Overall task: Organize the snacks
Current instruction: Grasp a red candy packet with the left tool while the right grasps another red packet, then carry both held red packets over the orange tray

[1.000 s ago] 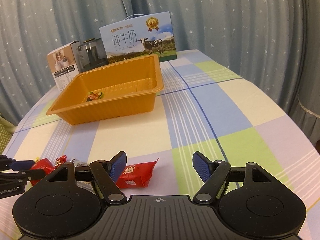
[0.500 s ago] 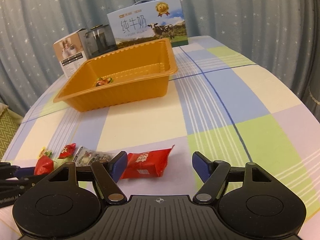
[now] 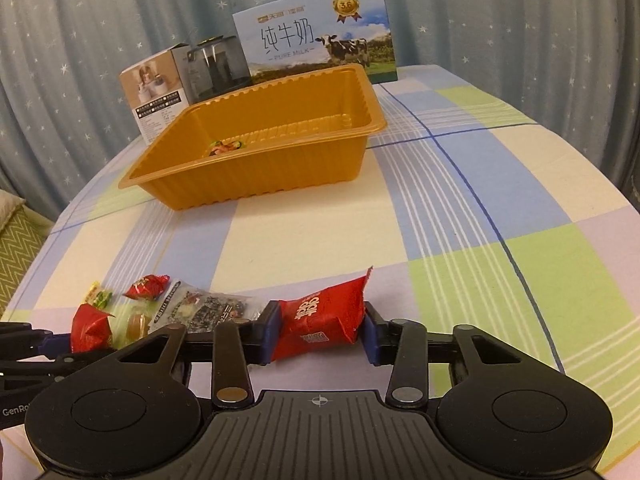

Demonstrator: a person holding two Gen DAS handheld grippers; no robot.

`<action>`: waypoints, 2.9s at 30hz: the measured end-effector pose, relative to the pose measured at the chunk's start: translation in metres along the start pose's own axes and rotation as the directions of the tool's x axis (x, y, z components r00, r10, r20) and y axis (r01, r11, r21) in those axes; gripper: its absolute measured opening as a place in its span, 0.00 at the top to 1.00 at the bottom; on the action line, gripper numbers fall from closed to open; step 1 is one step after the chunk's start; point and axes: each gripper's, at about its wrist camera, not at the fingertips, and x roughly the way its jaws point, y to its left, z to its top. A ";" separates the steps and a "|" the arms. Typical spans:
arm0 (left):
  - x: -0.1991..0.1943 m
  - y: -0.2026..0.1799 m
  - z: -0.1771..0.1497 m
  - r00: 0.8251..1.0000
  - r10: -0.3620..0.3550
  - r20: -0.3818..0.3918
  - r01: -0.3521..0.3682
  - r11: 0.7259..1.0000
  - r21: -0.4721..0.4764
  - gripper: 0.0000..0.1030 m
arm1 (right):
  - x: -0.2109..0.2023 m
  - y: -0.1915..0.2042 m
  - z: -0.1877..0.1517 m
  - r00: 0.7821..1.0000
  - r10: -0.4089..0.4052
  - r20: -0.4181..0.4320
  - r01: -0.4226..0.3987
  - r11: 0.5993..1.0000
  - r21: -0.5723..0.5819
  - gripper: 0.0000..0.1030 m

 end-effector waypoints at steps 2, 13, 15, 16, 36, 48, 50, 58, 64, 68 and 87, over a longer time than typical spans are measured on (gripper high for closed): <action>0.000 0.000 0.000 1.000 0.009 0.004 -0.009 1.000 0.001 0.74 | -0.002 0.000 0.002 1.000 0.002 0.008 -0.002 1.000 0.005 0.67; -0.001 0.002 0.001 0.999 0.044 0.012 -0.044 0.999 -0.001 0.74 | -0.007 0.001 0.004 1.000 -0.008 0.023 0.008 1.000 0.011 0.75; -0.003 0.002 0.000 0.999 0.050 0.018 -0.050 0.999 0.001 0.71 | -0.007 0.001 0.004 1.000 -0.008 0.024 0.007 1.000 0.012 0.75; -0.003 0.002 0.000 0.998 0.052 0.020 -0.052 0.999 0.003 0.70 | -0.008 0.001 0.004 1.000 -0.008 0.025 0.007 1.000 0.012 0.75; -0.015 0.003 0.009 0.997 0.040 0.059 -0.040 0.999 0.000 0.75 | -0.016 0.007 0.008 0.998 -0.008 0.058 0.008 1.000 -0.001 0.81; -0.023 -0.004 0.026 0.995 0.010 0.104 -0.009 1.000 -0.016 0.75 | -0.028 0.022 0.024 0.991 0.002 0.131 0.003 0.999 -0.040 0.82; -0.025 -0.005 0.031 0.993 0.006 0.115 -0.004 1.000 -0.016 0.75 | -0.030 0.024 0.028 0.990 0.006 0.141 0.000 0.999 -0.047 0.82; -0.028 -0.008 0.056 0.987 -0.005 0.163 0.010 0.999 -0.031 0.75 | -0.036 0.028 0.043 0.984 0.024 0.179 -0.016 0.999 -0.049 0.82; -0.029 -0.007 0.074 0.982 -0.003 0.190 0.006 1.000 -0.014 0.75 | -0.040 0.029 0.059 0.978 0.041 0.203 -0.033 0.998 -0.044 0.82; -0.026 -0.002 0.084 0.979 -0.021 0.201 0.032 0.998 -0.054 0.75 | -0.041 0.032 0.067 0.976 0.055 0.212 -0.047 0.998 -0.043 0.82; 0.000 0.016 0.141 0.966 -0.018 0.257 0.046 0.993 -0.104 0.75 | -0.016 0.017 0.125 0.965 0.048 0.257 -0.058 0.998 0.034 0.82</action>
